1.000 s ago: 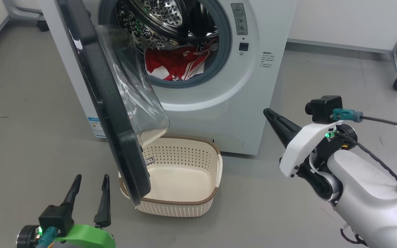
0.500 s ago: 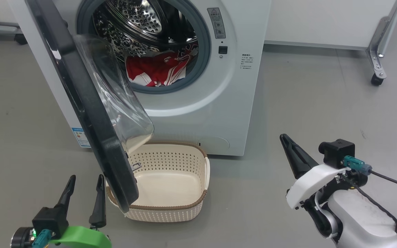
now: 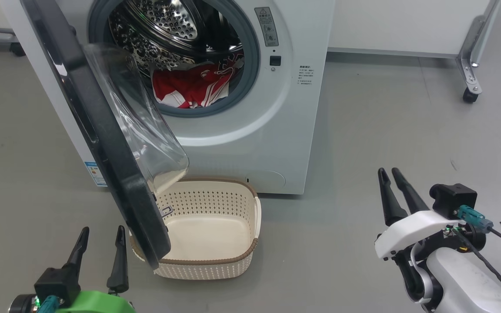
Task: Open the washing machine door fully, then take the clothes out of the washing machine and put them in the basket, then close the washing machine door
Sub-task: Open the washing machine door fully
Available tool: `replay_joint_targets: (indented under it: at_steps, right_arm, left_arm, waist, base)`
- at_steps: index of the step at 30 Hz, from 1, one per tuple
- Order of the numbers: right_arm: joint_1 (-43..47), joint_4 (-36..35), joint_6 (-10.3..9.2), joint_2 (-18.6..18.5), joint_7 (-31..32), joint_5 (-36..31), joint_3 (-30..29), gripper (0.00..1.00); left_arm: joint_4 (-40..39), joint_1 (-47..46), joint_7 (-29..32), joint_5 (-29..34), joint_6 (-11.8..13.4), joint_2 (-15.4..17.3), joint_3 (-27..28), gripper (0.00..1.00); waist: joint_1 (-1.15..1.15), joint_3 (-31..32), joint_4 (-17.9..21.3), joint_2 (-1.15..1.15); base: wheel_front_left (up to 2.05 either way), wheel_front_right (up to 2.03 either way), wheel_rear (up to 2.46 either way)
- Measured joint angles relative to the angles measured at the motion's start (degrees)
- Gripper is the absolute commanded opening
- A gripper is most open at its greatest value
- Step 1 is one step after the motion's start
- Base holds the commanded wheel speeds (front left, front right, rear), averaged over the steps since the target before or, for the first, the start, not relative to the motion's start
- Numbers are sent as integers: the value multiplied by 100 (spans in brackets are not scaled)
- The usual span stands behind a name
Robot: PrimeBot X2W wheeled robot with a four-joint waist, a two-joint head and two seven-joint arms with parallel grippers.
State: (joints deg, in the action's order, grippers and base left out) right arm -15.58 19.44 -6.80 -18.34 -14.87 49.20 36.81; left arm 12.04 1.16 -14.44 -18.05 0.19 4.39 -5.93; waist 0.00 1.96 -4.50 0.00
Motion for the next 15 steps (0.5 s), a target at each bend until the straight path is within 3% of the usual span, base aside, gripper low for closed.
replay_joint_targets:
  at_steps: [15]
  right_arm:
    - [684,-550,-1,280,0,-843,-771,100]
  left_arm:
    - [9,63,0,0,-10,-10,27,100]
  waist:
    - [0,-38,51,0]
  base:
    - [0,0,0]
